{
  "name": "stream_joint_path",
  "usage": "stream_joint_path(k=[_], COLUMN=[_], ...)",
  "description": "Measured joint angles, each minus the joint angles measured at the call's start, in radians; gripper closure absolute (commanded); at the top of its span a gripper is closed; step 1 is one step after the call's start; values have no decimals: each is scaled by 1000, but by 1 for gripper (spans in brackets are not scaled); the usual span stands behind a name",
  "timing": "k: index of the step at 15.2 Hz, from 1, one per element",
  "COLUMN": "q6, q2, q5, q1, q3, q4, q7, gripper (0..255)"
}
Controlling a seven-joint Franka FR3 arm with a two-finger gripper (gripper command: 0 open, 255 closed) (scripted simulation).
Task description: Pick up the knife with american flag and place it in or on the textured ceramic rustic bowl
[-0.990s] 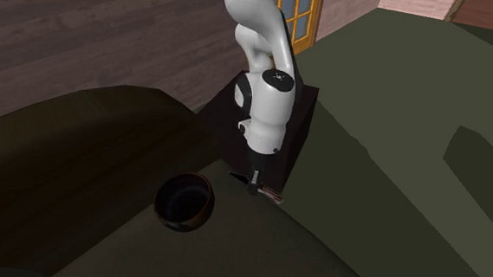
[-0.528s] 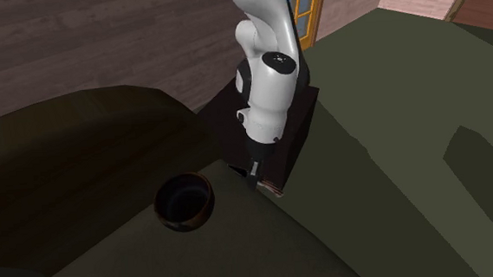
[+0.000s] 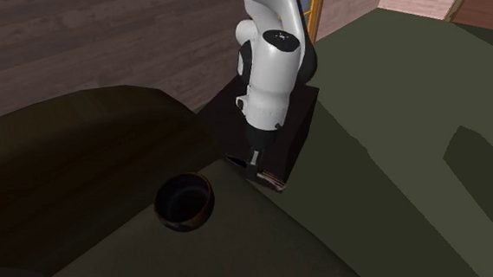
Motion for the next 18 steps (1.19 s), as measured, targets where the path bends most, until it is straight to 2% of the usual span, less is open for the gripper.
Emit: stream_joint_path(k=[4, 11, 18], q6=[-28, -25, -60], q2=[-17, 20, 132], q5=[27, 38, 14], q1=[-10, -93, -159], q3=[2, -55, -115], q4=[20, 73, 225], q7=[-33, -185, -323], gripper=[255, 255, 255])
